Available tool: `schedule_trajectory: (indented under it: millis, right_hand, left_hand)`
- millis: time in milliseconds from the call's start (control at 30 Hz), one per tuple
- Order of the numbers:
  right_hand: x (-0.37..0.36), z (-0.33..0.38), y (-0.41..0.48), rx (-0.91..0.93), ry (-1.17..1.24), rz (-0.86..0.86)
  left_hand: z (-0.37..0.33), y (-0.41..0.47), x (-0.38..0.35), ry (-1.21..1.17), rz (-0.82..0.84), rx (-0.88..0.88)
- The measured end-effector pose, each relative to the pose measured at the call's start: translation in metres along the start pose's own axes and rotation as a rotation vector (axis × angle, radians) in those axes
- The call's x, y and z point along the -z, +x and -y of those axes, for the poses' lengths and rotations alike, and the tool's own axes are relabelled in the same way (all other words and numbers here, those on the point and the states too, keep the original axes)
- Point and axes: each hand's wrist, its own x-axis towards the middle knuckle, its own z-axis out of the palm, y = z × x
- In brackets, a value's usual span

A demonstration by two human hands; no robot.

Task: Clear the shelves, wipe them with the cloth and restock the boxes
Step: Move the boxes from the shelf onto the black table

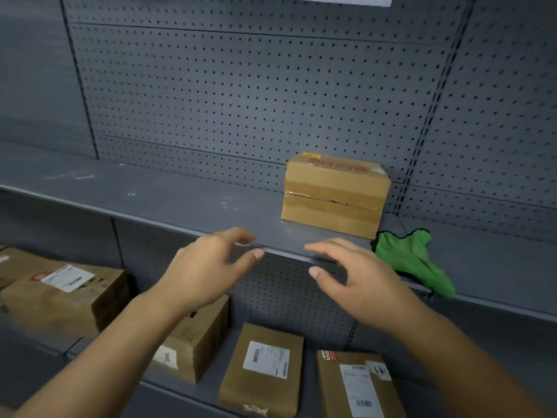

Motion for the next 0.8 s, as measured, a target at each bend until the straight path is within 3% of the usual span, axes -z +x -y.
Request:
schedule_trajectory:
  millis: [400, 800]
  right_hand:
    - [0.059, -0.031, 0.071, -0.295, 0.004, -0.418]
    - [0.068, -0.103, 0.111, -0.583, 0.311, -0.336]
  left_hand:
    - [0.01, 0.149, 0.017, -0.501, -0.02, -0.058]
    - [-0.014, 0.221, -0.013, -0.807, 0.16, 0.088]
